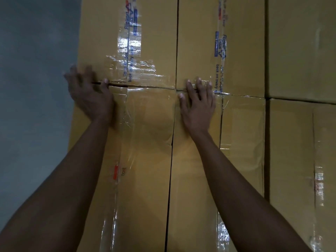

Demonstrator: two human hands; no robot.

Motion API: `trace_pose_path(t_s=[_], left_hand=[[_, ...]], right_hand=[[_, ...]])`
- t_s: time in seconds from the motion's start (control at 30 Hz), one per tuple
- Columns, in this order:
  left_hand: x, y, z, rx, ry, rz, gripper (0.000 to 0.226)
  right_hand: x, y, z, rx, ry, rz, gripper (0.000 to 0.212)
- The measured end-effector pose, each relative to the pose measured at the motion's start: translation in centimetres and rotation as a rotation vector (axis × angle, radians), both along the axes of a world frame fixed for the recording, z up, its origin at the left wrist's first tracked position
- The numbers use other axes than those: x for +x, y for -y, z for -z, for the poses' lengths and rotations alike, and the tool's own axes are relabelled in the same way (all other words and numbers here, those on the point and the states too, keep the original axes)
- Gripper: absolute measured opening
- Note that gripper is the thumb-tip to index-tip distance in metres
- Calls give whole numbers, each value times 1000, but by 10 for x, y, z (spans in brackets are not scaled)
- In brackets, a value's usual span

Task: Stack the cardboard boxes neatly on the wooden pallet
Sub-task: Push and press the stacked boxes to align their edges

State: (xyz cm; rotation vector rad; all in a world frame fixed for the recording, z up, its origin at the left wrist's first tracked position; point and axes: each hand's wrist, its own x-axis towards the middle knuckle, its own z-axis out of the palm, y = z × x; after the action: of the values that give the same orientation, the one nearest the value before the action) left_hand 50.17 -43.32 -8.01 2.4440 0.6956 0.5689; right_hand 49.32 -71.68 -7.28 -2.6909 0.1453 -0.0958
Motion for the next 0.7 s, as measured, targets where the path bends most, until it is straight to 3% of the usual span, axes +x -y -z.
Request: trace_pose_path(t_s=[0.1, 0.2, 0.43, 0.6, 0.7], left_hand=[[1, 36, 8, 107, 58, 509, 61], [-9, 85, -4, 127, -24, 802, 69], [-21, 151, -9, 311, -169, 728, 56], [-20, 155, -2, 263, -124, 816, 52], [-22, 171, 0, 219, -154, 724, 49]], right_hand=[[2, 0, 3, 25, 32, 22, 50], [2, -1, 6, 38, 45, 22, 50], [2, -1, 9, 23, 82, 21, 44], [2, 0, 11, 25, 101, 26, 43], [3, -2, 14, -32, 120, 28, 44]])
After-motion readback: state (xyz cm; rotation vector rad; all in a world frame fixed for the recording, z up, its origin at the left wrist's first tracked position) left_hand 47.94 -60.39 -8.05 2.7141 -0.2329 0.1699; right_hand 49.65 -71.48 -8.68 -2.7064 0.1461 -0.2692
